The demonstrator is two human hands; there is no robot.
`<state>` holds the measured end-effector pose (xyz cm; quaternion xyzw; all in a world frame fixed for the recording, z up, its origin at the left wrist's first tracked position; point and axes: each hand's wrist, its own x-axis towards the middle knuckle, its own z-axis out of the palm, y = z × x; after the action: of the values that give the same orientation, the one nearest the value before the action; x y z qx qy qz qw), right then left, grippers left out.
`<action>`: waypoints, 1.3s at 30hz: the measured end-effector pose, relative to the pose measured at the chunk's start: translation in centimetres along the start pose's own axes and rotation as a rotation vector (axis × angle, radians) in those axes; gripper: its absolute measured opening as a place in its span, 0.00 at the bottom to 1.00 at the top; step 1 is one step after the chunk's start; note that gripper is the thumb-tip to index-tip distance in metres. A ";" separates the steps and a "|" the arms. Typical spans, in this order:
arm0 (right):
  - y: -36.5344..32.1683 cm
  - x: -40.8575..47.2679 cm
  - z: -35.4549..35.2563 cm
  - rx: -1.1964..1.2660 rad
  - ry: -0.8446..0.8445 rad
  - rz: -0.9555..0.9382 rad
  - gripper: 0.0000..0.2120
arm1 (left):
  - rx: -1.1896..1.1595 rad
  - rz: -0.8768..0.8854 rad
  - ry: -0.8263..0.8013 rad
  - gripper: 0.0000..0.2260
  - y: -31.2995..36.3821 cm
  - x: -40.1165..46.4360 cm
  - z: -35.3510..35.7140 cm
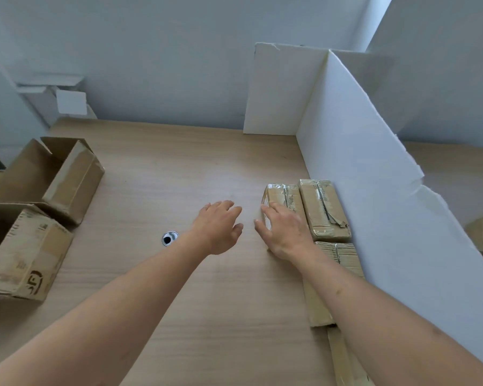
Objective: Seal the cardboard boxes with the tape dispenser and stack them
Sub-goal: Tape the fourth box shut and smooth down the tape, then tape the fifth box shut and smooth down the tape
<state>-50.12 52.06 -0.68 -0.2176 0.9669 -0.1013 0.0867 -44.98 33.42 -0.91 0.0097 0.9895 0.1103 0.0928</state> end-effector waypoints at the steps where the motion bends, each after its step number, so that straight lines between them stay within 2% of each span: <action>1: -0.9 -0.7 -0.8 -0.009 0.002 -0.003 0.28 | 0.001 0.003 0.008 0.22 -0.3 -0.8 -0.5; 6: -5.5 -4.2 -3.0 -0.056 0.005 0.007 0.29 | 0.015 0.022 0.054 0.21 -1.7 -5.6 -2.9; 10: -9.1 -7.4 -3.8 -0.071 -0.002 -0.062 0.29 | 0.009 -0.018 0.106 0.22 -2.3 -10.4 -4.3; 20: -15.6 -17.2 -4.0 -0.076 0.004 -0.315 0.30 | 0.043 -0.264 0.201 0.21 -2.6 -26.8 -4.0; 26: -22.6 -22.3 -3.5 -0.057 -0.002 -0.484 0.28 | 0.050 -0.396 0.221 0.22 -4.5 -37.2 -4.3; 30: -28.9 -24.1 -2.2 -0.085 -0.002 -0.557 0.28 | 0.033 -0.451 0.249 0.22 -8.2 -42.2 -4.5; 35: -38.1 -24.8 1.6 -0.073 -0.025 -0.575 0.28 | 0.009 -0.484 0.272 0.17 -16.2 -47.6 -4.5; 39: -45.6 -25.0 5.9 -0.042 -0.057 -0.520 0.27 | 0.023 -0.495 0.234 0.21 -23.4 -50.9 -4.2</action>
<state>-8.23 21.76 7.35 -0.4633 0.8775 -0.0941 0.0804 4.30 7.66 7.20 -0.2441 0.9670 0.0731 0.0019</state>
